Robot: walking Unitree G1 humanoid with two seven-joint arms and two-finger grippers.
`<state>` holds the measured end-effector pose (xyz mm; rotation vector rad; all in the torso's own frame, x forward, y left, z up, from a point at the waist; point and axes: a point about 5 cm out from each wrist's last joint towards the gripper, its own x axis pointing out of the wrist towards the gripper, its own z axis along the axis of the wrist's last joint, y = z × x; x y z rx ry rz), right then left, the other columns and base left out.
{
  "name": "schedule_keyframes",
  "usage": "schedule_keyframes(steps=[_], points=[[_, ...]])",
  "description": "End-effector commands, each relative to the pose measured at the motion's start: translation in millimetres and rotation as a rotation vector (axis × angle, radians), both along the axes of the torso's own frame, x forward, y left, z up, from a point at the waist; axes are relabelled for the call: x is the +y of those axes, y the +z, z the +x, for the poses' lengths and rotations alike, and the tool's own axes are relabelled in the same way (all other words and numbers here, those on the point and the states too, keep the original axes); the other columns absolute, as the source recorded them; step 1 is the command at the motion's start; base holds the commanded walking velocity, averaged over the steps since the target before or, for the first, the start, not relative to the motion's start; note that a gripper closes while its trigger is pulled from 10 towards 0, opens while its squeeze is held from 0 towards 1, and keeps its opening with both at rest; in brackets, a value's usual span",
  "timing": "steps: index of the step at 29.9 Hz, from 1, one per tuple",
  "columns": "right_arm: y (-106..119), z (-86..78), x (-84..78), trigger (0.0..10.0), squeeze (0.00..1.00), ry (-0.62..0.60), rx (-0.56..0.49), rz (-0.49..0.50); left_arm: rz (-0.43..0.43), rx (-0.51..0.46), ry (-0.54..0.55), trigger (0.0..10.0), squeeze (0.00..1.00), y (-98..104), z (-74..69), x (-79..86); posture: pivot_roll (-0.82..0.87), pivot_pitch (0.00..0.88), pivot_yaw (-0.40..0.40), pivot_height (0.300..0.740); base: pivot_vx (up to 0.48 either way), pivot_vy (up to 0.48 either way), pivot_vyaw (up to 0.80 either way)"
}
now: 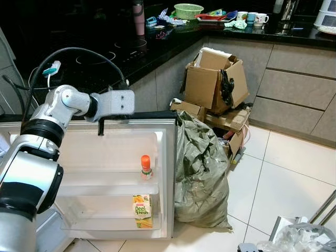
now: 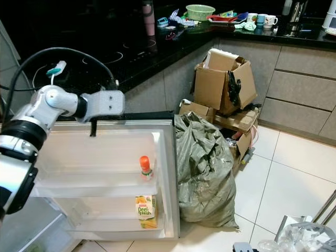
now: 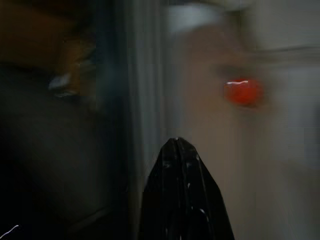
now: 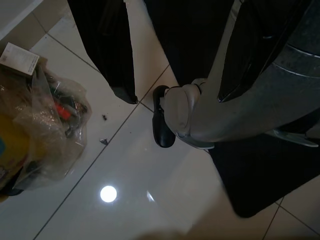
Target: Restocking fridge
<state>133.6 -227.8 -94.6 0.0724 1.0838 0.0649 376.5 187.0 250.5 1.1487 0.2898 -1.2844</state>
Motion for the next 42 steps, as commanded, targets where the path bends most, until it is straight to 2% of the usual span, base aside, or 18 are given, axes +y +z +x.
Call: schedule_keyframes(steps=[1, 3, 8, 12, 13, 14, 17, 20, 21, 22, 24, 26, 29, 33, 34, 35, 41, 42], points=[[-0.1, 0.5, 1.6, 10.0, 0.0, 0.001, -0.008, 0.003, 0.026, 0.066, -0.035, 10.0, 0.0, 1.3, -5.2, 5.3, -0.15, 0.0, 0.048, 0.74, 0.0, 0.0, 0.0], [0.2, 0.0, -0.2, 10.0, 0.0, -0.001, -0.006, 0.001, 0.073, 0.17, -0.115, 10.0, 0.0, 4.9, -14.5, 8.8, -0.15, 0.0, 0.046, 0.74, 0.0, 0.0, 0.0], [0.2, -0.9, -1.6, 10.0, 0.0, -0.002, -0.003, -0.004, 0.152, 0.204, -0.144, 10.0, 0.0, -0.1, -21.0, 13.9, -0.15, 0.0, 0.046, 0.74, 0.0, 0.0, 0.0], [0.2, -0.9, -1.5, 10.0, 0.0, -0.002, -0.003, -0.004, 0.136, 0.19, -0.152, 10.0, 0.0, 3.0, -20.1, 11.4, -0.15, 0.0, 0.046, 0.74, 0.0, 0.0, 0.0], [0.3, -0.2, -0.9, 10.0, 0.0, -0.001, -0.005, -0.002, 0.042, 0.171, -0.178, 10.0, 0.0, 16.2, -21.8, 2.4, -0.15, 0.0, 0.049, 0.74, 0.0, 0.0, 0.0], [0.3, -0.2, -0.9, 10.0, 0.0, -0.001, -0.005, -0.002, 0.042, 0.171, -0.178, 10.0, 0.0, 16.2, -21.8, 2.4, -0.15, 0.0, 0.049, 0.74, 0.0, 0.0, 0.0], [-0.3, -0.7, 0.7, 10.0, 0.0, -0.002, -0.005, 0.002, -0.159, 0.135, -0.211, 10.0, 0.0, 40.6, -21.2, -12.5, -0.15, 0.0, 0.052, 0.74, 0.0, 0.0, 0.0], [-1.0, -2.1, 1.8, 10.0, 0.0, -0.003, -0.001, 0.004, -0.279, 0.082, -0.211, 10.0, 0.0, 56.0, -14.6, -18.6, -0.15, 0.0, 0.052, 0.74, 0.0, 0.0, 0.0], [-1.0, -2.1, 1.8, 10.0, 0.0, -0.003, -0.001, 0.004, -0.279, 0.082, -0.211, 10.0, 0.0, 56.0, -14.6, -18.6, -0.15, 0.0, 0.052, 0.74, 0.0, 0.0, 0.0], [-1.3, -3.2, 2.0, 10.0, 0.0, -0.003, 0.001, 0.006, -0.355, 0.043, -0.179, 10.0, 1.0, 69.1, -10.0, -18.5, -0.15, 0.0, 0.051, 0.74, 0.0, 0.0, 0.0], [-1.5, -3.7, 1.9, 10.0, 0.0, -0.003, 0.002, 0.006, -0.377, 0.026, -0.159, 10.0, 1.0, 73.4, -8.3, -17.8, -0.15, 0.0, 0.052, 0.74, 0.0, 0.0, 0.0], [-1.4, -3.6, 1.8, 10.0, 0.0, -0.003, 0.001, 0.006, -0.431, -0.054, -0.072, 10.0, 1.0, 83.3, -1.8, -15.6, -0.15, 0.0, 0.053, 0.74, 0.0, 0.0, 0.0], [-1.3, -3.3, 1.7, 10.0, 0.0, -0.003, 0.0, 0.006, -0.446, -0.089, -0.033, 10.0, 1.0, 86.7, 0.4, -14.6, -0.15, 0.0, 0.053, 0.74, 0.0, 0.0, 0.0], [-1.4, -3.3, 2.0, 10.0, 0.0, -0.004, 0.0, 0.006, -0.454, -0.188, 0.121, 10.0, 1.0, 89.6, 9.7, -9.1, -0.15, 0.0, 0.057, 0.74, 0.0, 0.0, 0.0], [-1.5, -3.5, 2.1, 10.0, 0.0, -0.005, 0.0, 0.005, -0.441, -0.215, 0.169, 10.0, 1.0, 87.5, 12.9, -6.7, -0.15, 0.0, 0.057, 0.74, 0.0, 0.0, 0.0], [-1.5, -3.5, 2.1, 10.0, 0.0, -0.005, 0.0, 0.005, -0.441, -0.215, 0.169, 10.0, 1.0, 87.5, 12.9, -6.7, -0.15, 0.0, 0.057, 0.74, 0.0, 0.0, 0.0], [-1.9, -5.7, 0.6, 10.0, 0.0, -0.014, 0.0, -0.001, -0.282, -0.311, 0.363, 10.0, 1.0, 60.1, 24.8, 8.4, -0.16, 0.0, 0.066, 0.74, 0.0, 0.0, 0.0], [-1.9, -5.7, 0.6, 10.0, 0.0, -0.014, 0.0, -0.001, -0.282, -0.311, 0.363, 10.0, 1.0, 60.1, 24.8, 8.4, -0.16, 0.0, 0.066, 0.74, 0.0, 0.0, 0.0]])
